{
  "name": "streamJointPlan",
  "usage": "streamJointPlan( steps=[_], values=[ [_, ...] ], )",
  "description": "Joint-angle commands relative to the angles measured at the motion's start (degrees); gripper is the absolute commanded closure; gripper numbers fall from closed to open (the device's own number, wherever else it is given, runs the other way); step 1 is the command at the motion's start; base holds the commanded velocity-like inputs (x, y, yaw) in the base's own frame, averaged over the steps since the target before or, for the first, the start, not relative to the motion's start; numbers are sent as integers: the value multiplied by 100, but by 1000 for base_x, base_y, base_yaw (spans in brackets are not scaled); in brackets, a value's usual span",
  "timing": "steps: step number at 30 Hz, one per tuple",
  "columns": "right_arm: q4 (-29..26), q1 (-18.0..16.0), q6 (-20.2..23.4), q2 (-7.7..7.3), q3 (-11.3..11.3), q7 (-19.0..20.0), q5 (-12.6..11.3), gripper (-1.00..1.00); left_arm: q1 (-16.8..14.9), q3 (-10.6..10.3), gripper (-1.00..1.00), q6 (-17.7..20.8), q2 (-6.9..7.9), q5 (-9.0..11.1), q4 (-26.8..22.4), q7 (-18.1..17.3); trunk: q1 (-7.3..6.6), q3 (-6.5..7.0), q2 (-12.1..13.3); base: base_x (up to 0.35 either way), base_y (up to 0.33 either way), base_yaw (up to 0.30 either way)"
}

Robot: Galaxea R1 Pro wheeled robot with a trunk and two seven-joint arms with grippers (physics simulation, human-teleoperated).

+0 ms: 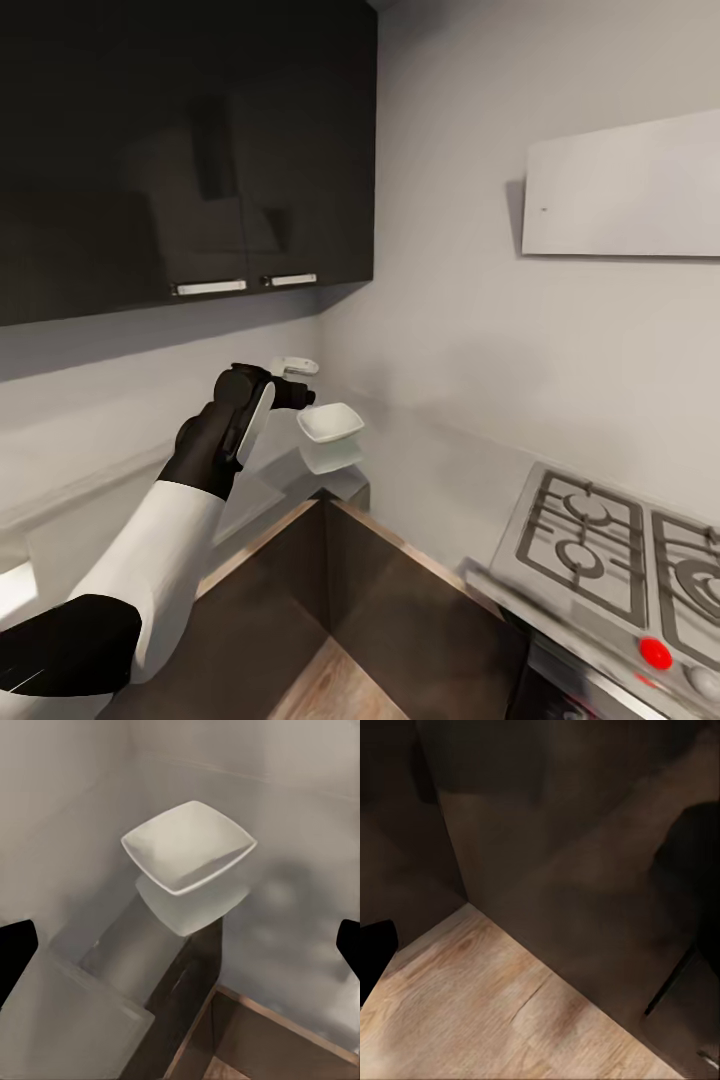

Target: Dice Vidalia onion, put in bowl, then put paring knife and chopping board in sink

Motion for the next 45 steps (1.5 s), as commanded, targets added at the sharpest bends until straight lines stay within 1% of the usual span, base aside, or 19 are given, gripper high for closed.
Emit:
streamJointPlan(
  steps=[1,10,14,15,16,21,25,29,36,45],
  values=[
    [4,-2,-5,2,43,-61,23,-100,-2,-7,-100,20,1,6,-1,26,5,-2,-4,282,0,0],
    [4,-2,-4,17,41,-62,23,-100,5,-7,-100,11,47,6,8,27,5,-2,-4,258,0,0],
    [4,-2,-4,21,41,-66,24,-100,6,-7,-100,2,52,2,92,27,5,-2,-4,225,0,0],
    [4,-2,-7,24,41,-69,24,-100,6,-7,-100,-5,53,0,161,28,5,-2,-4,218,0,0],
    [4,-2,-10,28,41,-74,24,-100,7,-7,-100,-17,53,-10,351,28,5,-2,-4,212,0,0],
    [2,-2,-5,30,41,-73,24,-100,7,0,-100,-33,59,-33,732,34,5,-2,-4,181,0,0],
    [1,-2,-6,31,41,-73,22,-100,7,3,-100,-34,102,-37,887,29,5,-2,-4,45,0,0],
    [1,-2,-9,31,41,-71,23,-100,7,9,-100,-34,163,-36,925,9,5,-2,-4,9,0,0],
    [2,-2,-8,32,41,-71,24,-100,7,10,-100,-35,185,-29,940,2,5,-2,-4,14,0,0],
    [0,-2,-5,37,41,-71,23,-100,7,10,-100,-35,186,-25,943,1,5,-2,-4,271,0,0]
  ],
)
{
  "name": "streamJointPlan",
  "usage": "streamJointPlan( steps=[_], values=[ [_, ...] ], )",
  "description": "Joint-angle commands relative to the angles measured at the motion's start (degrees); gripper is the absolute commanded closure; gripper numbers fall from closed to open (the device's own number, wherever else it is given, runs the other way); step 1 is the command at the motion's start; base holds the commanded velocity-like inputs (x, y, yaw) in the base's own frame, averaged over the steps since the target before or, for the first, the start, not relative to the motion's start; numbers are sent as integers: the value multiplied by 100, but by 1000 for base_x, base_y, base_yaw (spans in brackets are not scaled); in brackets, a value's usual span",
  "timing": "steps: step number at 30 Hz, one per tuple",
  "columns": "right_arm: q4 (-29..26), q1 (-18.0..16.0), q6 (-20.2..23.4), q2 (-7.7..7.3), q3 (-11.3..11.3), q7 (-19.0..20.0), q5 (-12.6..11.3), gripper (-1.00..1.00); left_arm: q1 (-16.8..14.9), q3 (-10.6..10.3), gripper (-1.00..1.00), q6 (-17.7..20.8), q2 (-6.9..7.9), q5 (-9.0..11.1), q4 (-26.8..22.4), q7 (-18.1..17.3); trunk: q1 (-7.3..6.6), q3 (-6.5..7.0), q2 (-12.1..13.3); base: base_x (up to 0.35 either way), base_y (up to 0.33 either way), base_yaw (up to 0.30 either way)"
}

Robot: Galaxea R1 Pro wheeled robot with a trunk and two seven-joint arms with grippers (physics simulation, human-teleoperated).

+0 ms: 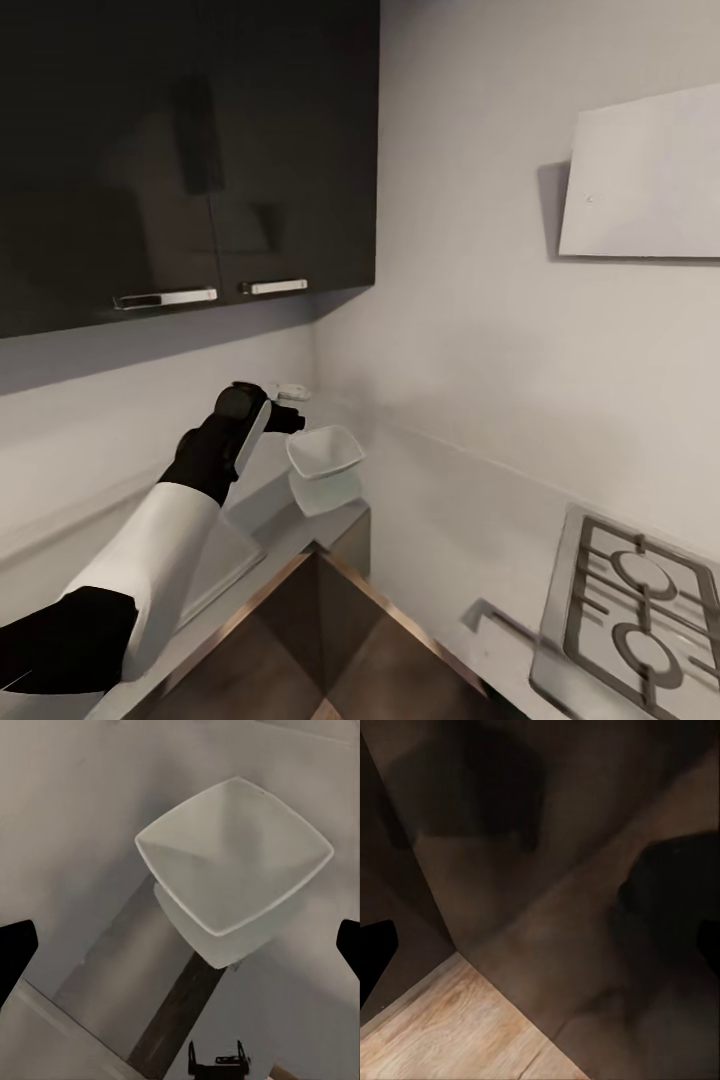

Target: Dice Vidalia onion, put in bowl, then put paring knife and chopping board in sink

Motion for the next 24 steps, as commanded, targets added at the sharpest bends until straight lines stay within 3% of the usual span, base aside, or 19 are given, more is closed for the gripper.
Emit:
streamJointPlan(
  steps=[1,8,14,17,19,20,23,24],
  values=[
    [3,-2,-6,2,43,-61,23,-100,-2,-9,-100,21,1,2,0,23,5,-2,-3,323,0,0],
    [7,-2,-4,1,43,-60,23,-100,-1,-9,-100,21,1,4,-3,23,5,-2,-3,304,0,0],
    [11,-2,132,25,43,-63,18,-100,0,-9,-100,21,8,0,-3,23,5,-2,-3,63,0,0],
    [20,-2,857,114,39,-43,16,-100,1,-9,-100,21,9,0,-3,28,5,-2,-3,10,0,0],
    [28,-2,1633,168,37,7,14,-100,-1,-6,-100,21,9,0,-7,33,5,-2,-3,4,0,0],
    [34,0,2441,168,36,169,10,-100,-1,-3,-100,21,9,0,-9,36,5,-2,-3,2,0,0],
    [41,36,3432,168,31,684,2,-100,-1,-1,-100,21,4,0,-34,44,5,-2,-3,1,0,0],
    [41,42,3564,168,30,781,-3,-100,-1,-1,-100,21,3,0,-38,45,5,-2,-3,0,0,0]
  ],
)
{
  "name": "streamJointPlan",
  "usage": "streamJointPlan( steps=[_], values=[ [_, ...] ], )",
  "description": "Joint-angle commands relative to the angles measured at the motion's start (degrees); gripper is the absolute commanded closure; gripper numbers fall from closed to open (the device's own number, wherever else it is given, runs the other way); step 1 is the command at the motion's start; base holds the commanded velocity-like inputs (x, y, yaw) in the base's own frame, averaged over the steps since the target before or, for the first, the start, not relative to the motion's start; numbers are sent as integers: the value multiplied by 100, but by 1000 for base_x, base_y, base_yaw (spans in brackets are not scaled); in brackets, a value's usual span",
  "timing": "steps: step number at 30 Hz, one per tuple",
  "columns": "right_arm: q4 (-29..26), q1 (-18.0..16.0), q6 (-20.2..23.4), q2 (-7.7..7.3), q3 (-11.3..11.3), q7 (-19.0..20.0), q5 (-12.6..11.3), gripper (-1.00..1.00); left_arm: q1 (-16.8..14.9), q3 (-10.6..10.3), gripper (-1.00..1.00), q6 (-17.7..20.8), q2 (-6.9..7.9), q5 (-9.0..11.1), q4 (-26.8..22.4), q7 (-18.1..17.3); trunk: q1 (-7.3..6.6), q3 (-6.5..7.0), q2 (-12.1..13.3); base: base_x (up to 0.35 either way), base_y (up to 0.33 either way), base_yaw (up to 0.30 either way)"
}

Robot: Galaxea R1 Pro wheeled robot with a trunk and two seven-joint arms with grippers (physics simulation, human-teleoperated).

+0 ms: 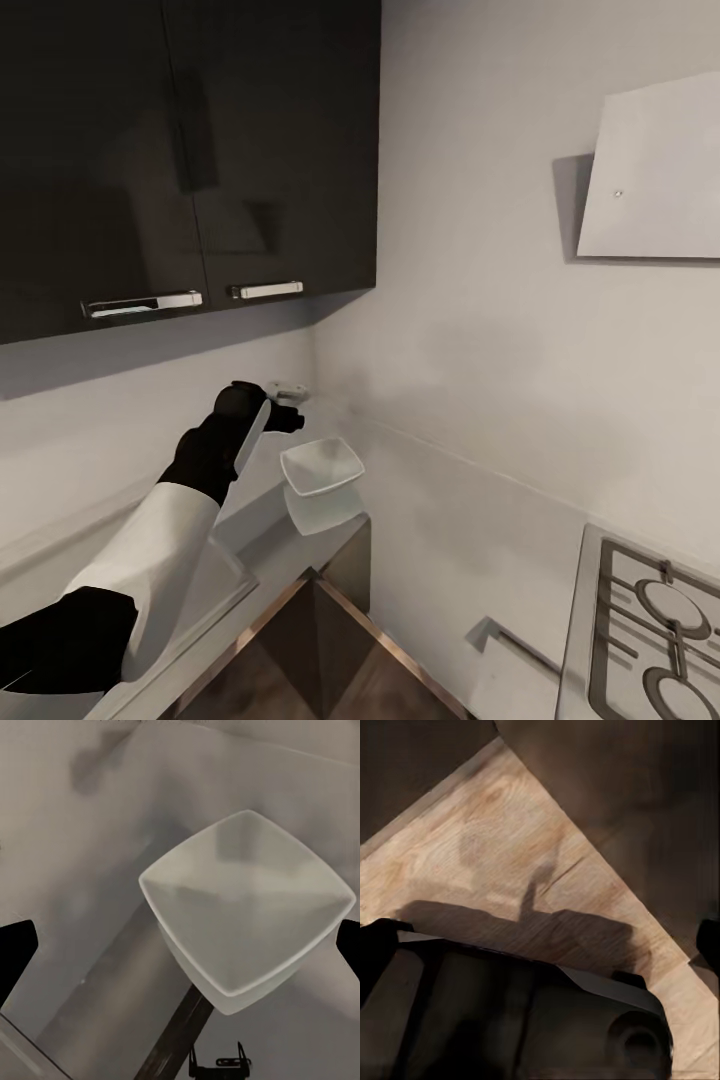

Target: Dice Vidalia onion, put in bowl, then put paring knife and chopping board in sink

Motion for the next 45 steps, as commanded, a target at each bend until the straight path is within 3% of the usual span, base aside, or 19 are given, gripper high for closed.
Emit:
streamJointPlan(
  steps=[1,4,13,45],
  values=[
    [11,29,306,1,40,174,1,-100,0,-13,-100,21,-1,3,-12,24,2,-3,-4,0,0,0],
    [15,121,710,1,35,342,-162,-100,-1,-16,-100,21,1,3,-2,26,2,-3,-4,0,0,0],
    [16,237,886,-34,37,435,-600,-100,-3,-16,-100,21,-1,3,-31,34,2,-3,-4,0,0,0],
    [8,244,908,-66,38,448,-685,-100,11,-17,-100,21,6,3,189,35,2,-5,-4,24,0,0]
  ],
)
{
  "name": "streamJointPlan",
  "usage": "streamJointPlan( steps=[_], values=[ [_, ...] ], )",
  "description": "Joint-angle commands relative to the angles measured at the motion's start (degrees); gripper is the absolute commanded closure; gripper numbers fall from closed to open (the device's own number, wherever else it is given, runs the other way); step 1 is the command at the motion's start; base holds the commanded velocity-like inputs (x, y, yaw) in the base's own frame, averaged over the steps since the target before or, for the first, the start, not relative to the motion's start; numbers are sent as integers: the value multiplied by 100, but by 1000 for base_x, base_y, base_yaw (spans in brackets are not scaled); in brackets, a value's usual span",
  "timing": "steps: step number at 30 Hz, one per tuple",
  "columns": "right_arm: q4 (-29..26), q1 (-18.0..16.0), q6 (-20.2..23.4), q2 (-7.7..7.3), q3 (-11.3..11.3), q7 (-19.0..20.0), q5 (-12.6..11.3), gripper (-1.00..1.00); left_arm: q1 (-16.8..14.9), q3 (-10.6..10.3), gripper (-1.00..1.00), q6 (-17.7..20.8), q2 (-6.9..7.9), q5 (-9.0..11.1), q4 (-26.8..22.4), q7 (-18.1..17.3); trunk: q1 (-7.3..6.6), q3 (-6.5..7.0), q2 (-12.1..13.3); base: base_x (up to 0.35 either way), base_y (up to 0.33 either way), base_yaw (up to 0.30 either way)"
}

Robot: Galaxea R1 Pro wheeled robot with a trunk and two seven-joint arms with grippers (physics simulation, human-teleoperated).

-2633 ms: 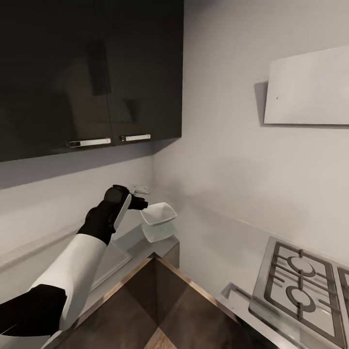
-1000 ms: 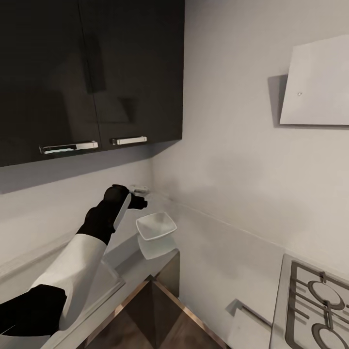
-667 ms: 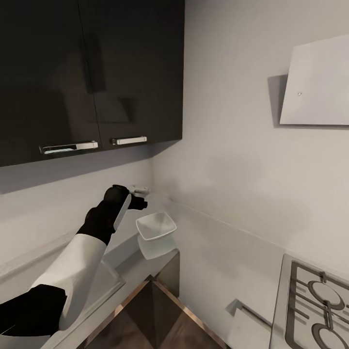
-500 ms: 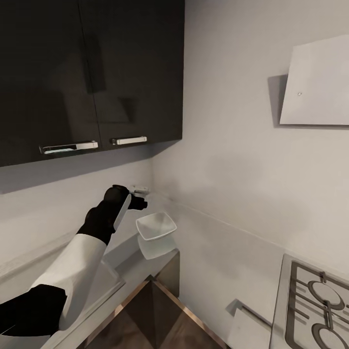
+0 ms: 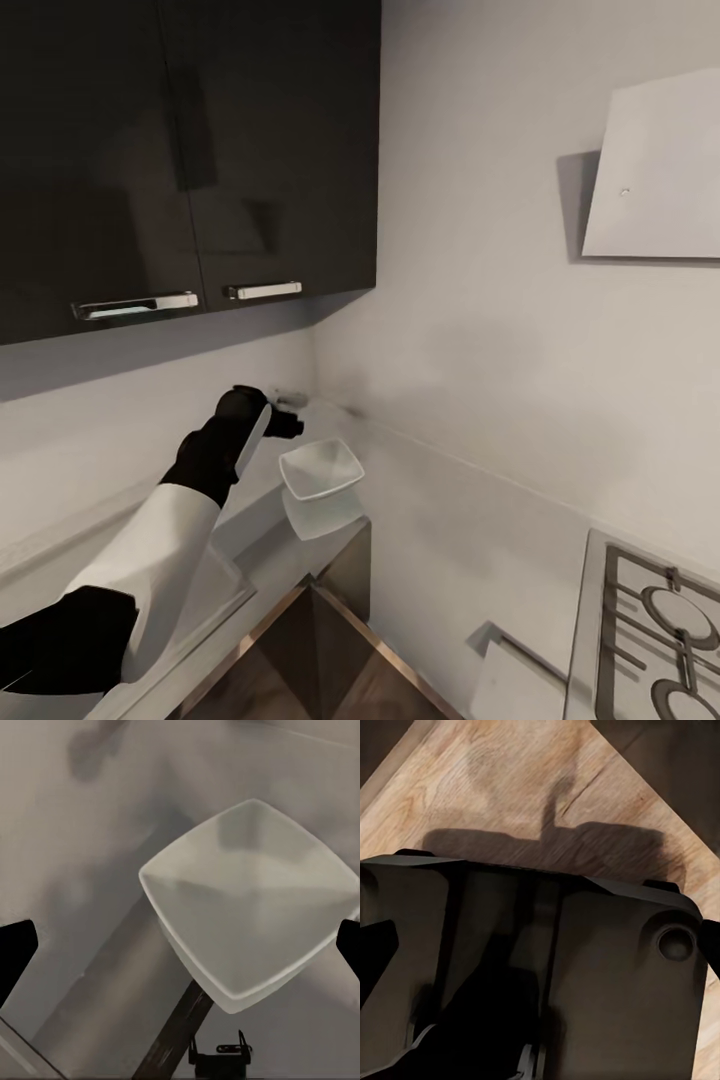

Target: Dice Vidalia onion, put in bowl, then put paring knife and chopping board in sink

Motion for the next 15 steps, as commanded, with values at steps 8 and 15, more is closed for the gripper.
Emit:
streamJointPlan(
  steps=[8,15],
  values=[
    [6,-2,-8,5,35,0,7,-100,2,289,-100,12,1,3,207,12,2,-60,-4,7,0,0],
    [6,-2,-7,6,35,0,7,-100,2,571,-100,12,1,3,210,5,2,-123,-4,0,0,0]
  ],
)
